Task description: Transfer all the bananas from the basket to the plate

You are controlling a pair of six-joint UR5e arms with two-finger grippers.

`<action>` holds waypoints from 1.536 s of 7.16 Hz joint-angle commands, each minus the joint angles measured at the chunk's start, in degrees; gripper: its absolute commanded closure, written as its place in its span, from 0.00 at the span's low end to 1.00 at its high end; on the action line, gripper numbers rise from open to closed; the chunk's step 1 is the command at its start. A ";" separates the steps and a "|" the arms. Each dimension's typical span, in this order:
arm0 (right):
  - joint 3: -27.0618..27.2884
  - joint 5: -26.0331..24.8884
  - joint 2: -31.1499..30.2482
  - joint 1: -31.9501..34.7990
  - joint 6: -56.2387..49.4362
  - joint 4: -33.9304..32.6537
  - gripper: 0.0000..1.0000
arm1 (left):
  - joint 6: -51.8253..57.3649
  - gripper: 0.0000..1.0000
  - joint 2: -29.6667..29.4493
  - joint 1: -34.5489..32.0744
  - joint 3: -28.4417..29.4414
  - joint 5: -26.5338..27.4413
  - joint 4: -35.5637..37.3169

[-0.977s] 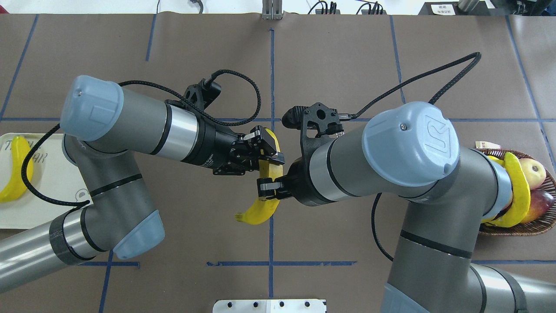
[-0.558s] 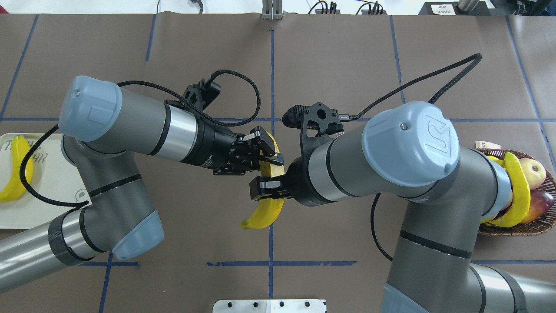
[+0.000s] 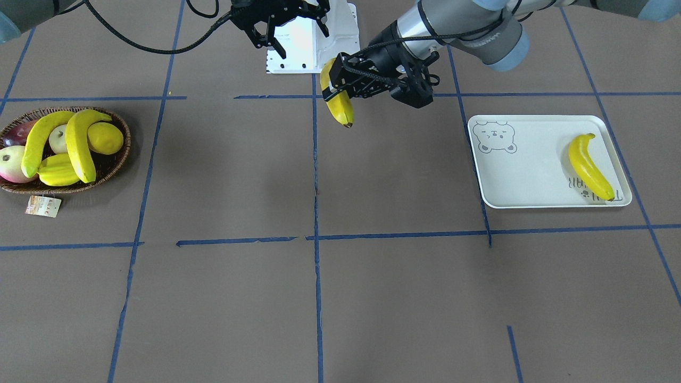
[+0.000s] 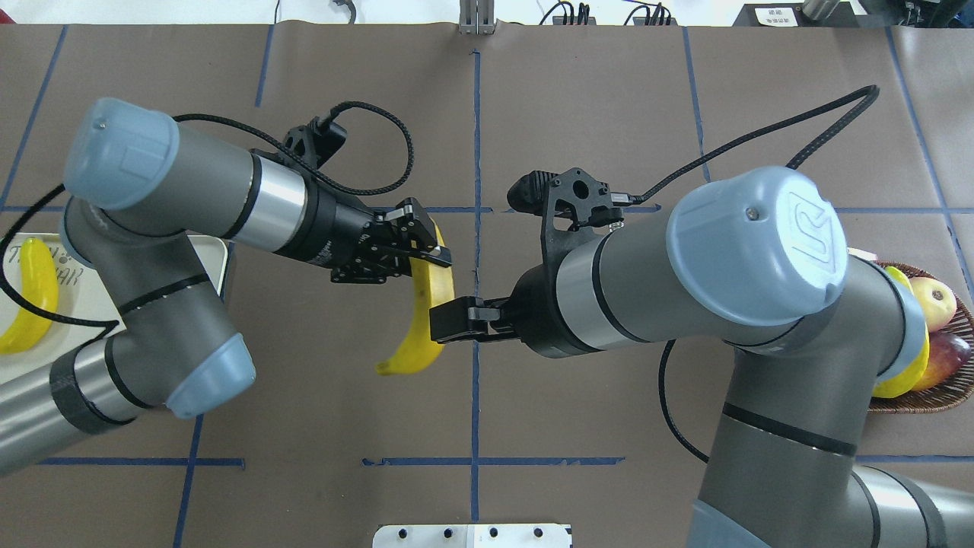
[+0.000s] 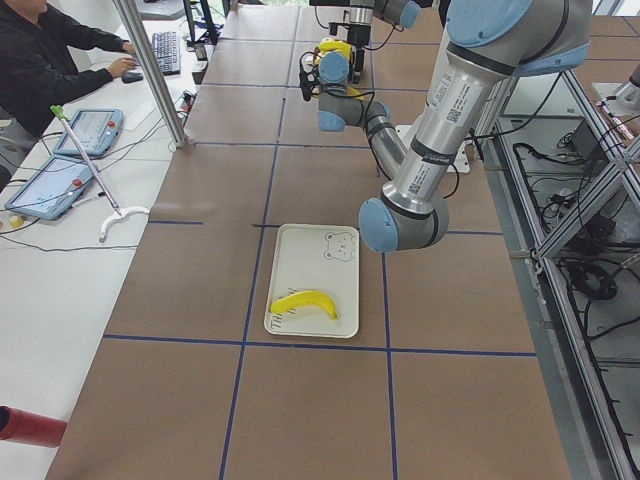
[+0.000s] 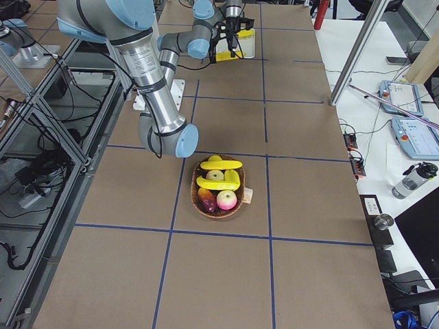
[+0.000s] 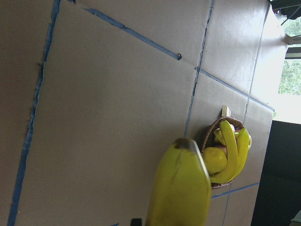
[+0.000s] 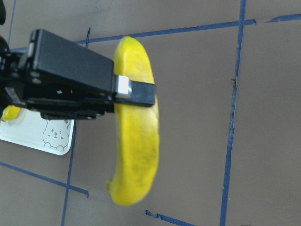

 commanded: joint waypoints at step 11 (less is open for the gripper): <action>5.79 0.63 -12.47 8.29 -0.07 -1.04 0.01 | 35.29 0.01 32.35 -15.07 8.76 2.63 10.68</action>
